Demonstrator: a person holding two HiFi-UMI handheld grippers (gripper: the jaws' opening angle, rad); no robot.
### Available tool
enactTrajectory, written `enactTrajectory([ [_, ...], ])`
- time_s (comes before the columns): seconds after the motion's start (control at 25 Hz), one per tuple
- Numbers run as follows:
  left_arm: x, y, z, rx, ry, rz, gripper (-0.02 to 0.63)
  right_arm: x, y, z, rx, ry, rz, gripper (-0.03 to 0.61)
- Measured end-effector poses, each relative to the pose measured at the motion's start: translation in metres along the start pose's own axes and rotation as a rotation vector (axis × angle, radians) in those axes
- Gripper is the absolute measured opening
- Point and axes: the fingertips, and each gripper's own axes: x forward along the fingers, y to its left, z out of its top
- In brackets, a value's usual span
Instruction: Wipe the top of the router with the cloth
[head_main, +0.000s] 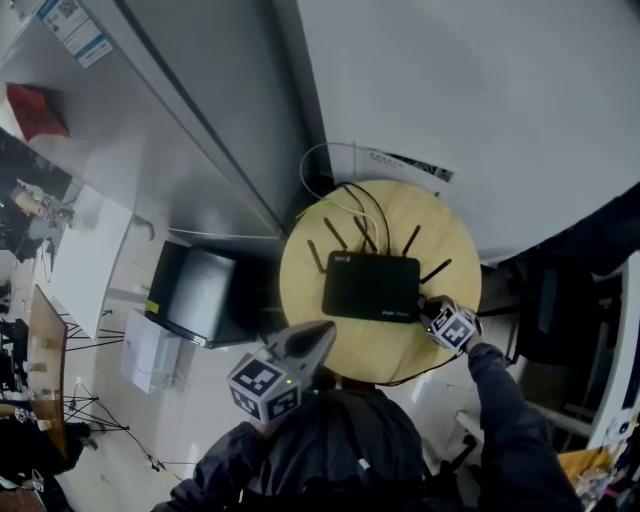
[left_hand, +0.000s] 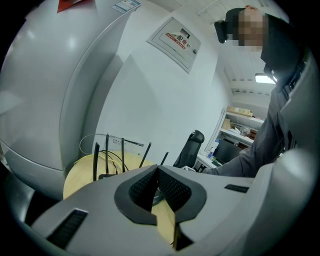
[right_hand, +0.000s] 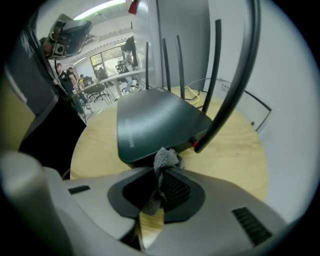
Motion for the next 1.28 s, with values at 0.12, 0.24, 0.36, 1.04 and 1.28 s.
enactTrajectory([
  [0.12, 0.003, -0.005, -0.001, 0.007, 0.003, -0.016, -0.006, -0.005, 0.018, -0.008, 0.002, -0.004, -0.001, 0.071],
  [0.24, 0.006, -0.01, -0.002, 0.014, 0.007, -0.033, -0.006, -0.007, 0.035, -0.012, 0.065, -0.044, 0.004, 0.07],
  [0.36, 0.01, -0.016, -0.002, 0.022, 0.01, -0.052, -0.008, -0.01, 0.048, -0.014, 0.138, -0.068, 0.008, 0.071],
  [1.04, -0.003, -0.023, -0.019, 0.025, 0.043, -0.12, -0.006, -0.025, 0.106, 0.043, 0.541, -0.313, -0.052, 0.071],
  [1.28, -0.055, 0.008, -0.018, 0.009, 0.001, -0.065, -0.006, 0.026, 0.152, 0.142, 0.47, -0.305, 0.013, 0.071],
])
